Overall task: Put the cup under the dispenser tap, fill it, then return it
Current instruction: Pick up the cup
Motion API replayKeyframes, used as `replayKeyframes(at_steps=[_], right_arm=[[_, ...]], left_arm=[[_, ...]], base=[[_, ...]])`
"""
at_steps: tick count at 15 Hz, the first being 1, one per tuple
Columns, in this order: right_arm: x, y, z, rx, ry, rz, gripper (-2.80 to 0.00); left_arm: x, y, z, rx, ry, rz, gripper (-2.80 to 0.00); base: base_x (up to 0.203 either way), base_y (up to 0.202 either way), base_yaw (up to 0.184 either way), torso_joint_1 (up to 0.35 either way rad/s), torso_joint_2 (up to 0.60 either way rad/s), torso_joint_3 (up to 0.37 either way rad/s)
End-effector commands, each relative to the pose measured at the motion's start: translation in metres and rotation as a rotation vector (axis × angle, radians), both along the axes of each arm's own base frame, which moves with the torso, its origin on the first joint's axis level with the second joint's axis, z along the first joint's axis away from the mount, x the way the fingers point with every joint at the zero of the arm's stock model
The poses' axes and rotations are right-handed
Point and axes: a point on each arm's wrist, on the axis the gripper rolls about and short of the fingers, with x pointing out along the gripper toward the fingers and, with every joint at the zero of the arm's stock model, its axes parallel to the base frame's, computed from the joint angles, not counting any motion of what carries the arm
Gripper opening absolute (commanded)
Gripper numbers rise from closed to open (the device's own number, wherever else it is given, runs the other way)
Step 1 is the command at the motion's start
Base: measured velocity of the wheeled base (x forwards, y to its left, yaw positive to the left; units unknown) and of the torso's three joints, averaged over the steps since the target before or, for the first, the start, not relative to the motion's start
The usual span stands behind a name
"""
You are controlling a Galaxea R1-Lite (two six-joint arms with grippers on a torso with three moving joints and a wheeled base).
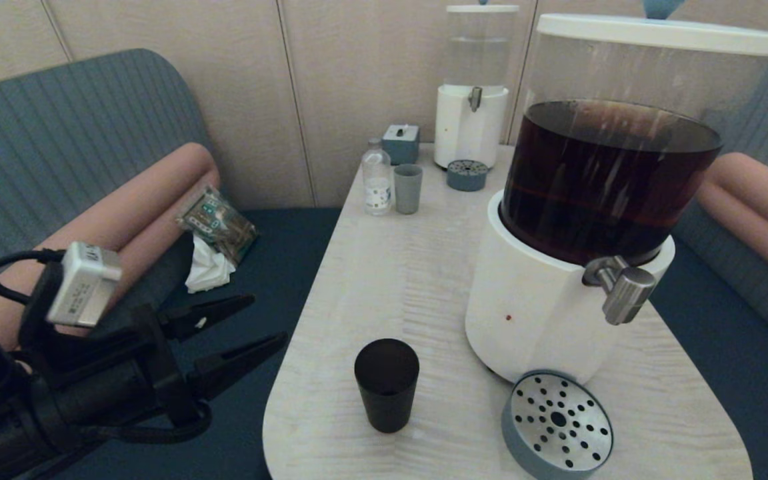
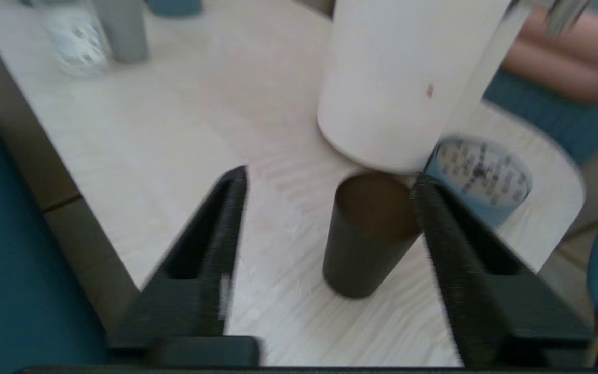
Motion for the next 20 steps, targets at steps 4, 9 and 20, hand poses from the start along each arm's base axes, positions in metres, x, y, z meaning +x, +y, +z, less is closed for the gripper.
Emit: replayKeyframes(at_steps=[4, 9, 20], right_arm=[[0.001, 0.000, -0.003, 0.000, 0.006, 0.001, -2.80], [0.001, 0.000, -0.003, 0.000, 0.006, 0.000, -2.80], [0.001, 0.000, -0.003, 0.000, 0.006, 0.000, -2.80]], left_arm=[[-0.006, 0.002, -0.054, 0.096, 0.098, 0.016, 0.00], [-0.010, 0.004, -0.058, 0.100, 0.038, 0.083, 0.00], [0.006, -0.006, -0.095, 0.055, 0.292, -0.187, 0.00]], base=[[0.000, 0.000, 0.000, 0.000, 0.00, 0.000], [0.000, 0.000, 0.000, 0.000, 0.00, 0.000], [0.000, 0.000, 0.000, 0.000, 0.00, 0.000]])
